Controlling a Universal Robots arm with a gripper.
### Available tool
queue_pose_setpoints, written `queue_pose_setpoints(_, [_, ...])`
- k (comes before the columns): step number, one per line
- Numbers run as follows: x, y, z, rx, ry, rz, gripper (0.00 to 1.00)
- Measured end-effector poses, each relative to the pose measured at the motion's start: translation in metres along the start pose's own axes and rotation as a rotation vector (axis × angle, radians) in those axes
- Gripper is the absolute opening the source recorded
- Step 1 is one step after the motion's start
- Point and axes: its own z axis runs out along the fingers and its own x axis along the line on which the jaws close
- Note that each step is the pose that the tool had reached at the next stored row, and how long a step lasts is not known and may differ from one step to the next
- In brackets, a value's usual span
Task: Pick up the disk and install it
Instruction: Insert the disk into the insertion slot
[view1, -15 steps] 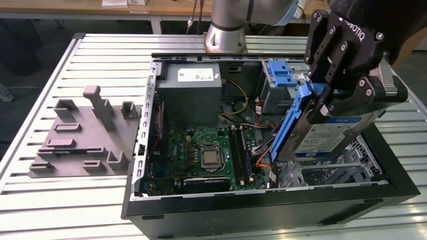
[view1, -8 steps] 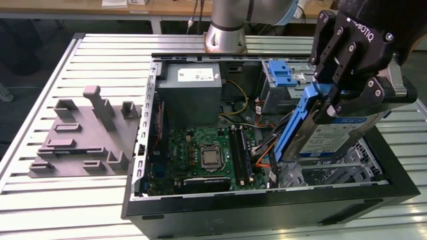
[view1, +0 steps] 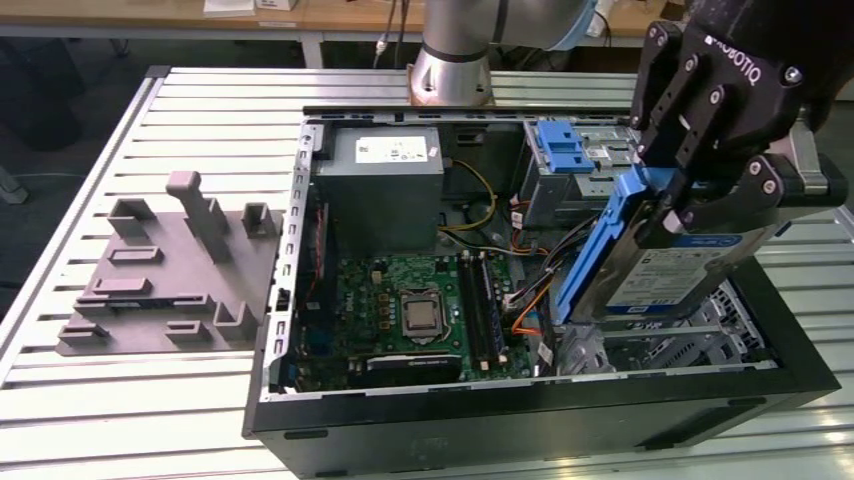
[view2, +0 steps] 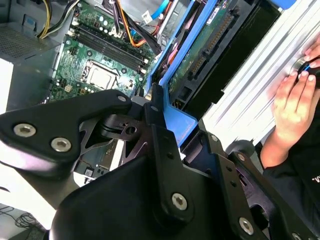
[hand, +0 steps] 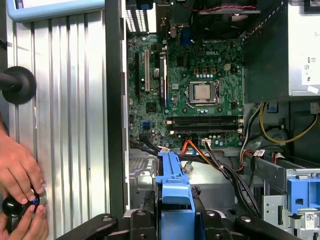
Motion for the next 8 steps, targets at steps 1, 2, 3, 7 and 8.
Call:
queue_pose_setpoints(1, [0.0000,-0.0015,0.0001,0.0000,0.0000,0.000,0.36])
queue_pose_setpoints(2, [-0.0001,-0.0029,0.0001,0.0000,0.0000,0.000,0.36])
queue_pose_setpoints(3, [-0.0001,-0.0043,0.0002,0.0000,0.0000,0.000,0.36])
queue_pose_setpoints(7, [-0.0003,-0.0089,0.0006,0.0000,0.0001,0.000,0.36])
queue_pose_setpoints(8, [-0.0003,-0.0100,0.0007,0.0000,0.0002,0.000,0.36])
